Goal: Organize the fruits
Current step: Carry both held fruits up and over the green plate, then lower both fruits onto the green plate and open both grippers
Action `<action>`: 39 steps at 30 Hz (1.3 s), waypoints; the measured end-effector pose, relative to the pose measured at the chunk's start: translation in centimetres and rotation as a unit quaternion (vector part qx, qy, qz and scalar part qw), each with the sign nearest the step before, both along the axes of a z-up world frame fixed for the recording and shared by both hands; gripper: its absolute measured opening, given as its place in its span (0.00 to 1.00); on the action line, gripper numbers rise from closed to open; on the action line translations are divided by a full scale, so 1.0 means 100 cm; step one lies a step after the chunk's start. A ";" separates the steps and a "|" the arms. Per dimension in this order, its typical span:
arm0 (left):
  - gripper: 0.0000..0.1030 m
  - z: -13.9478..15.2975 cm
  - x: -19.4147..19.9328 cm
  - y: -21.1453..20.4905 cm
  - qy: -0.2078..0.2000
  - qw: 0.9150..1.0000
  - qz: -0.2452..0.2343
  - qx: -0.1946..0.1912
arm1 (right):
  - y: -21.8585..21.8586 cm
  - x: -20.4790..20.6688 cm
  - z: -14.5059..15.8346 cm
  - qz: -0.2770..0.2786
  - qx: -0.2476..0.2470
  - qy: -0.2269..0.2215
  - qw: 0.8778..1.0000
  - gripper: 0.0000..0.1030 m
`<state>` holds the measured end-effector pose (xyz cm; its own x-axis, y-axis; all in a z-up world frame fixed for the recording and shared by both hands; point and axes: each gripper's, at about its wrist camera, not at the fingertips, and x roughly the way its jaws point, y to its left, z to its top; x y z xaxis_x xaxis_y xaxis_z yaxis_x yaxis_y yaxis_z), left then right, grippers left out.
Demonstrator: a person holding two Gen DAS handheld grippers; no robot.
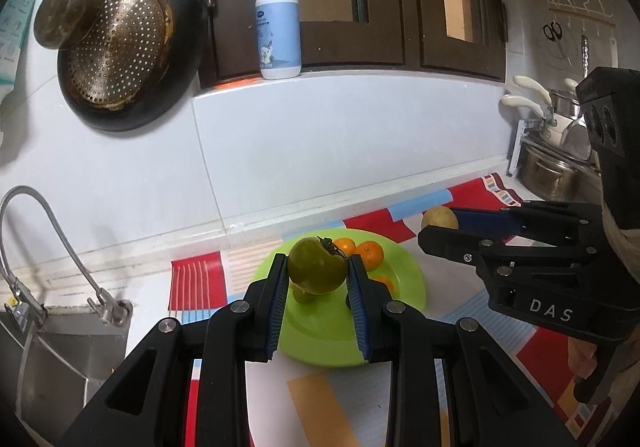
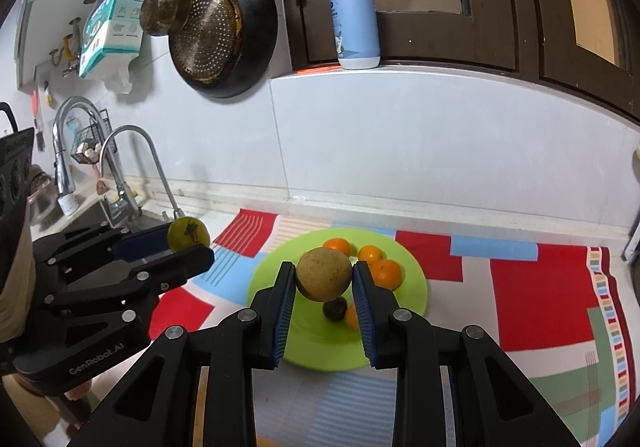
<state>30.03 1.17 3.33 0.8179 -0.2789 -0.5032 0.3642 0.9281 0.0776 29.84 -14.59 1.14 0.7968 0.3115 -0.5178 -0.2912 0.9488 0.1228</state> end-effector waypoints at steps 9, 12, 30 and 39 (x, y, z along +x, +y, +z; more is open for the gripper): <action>0.29 -0.008 0.029 -0.002 0.018 1.000 0.004 -0.005 | -0.001 0.030 -0.007 -0.002 0.000 0.007 1.000 0.29; 0.29 -0.011 0.037 -0.003 0.021 1.000 0.005 -0.003 | -0.001 0.038 -0.011 -0.001 0.002 0.011 1.000 0.29; 0.29 -0.055 0.089 -0.009 0.083 0.996 0.010 -0.002 | -0.002 0.090 -0.056 0.004 -0.002 0.059 0.998 0.29; 0.29 -0.077 0.103 -0.013 0.106 0.994 0.007 0.009 | -0.002 0.106 -0.076 0.005 -0.004 0.082 0.997 0.29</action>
<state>40.34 -0.11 -4.37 0.6972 -0.2574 -0.6691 0.3609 0.9325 0.0173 40.45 -14.80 -6.45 0.6981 0.3154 -0.6428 -0.2780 0.9467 0.1626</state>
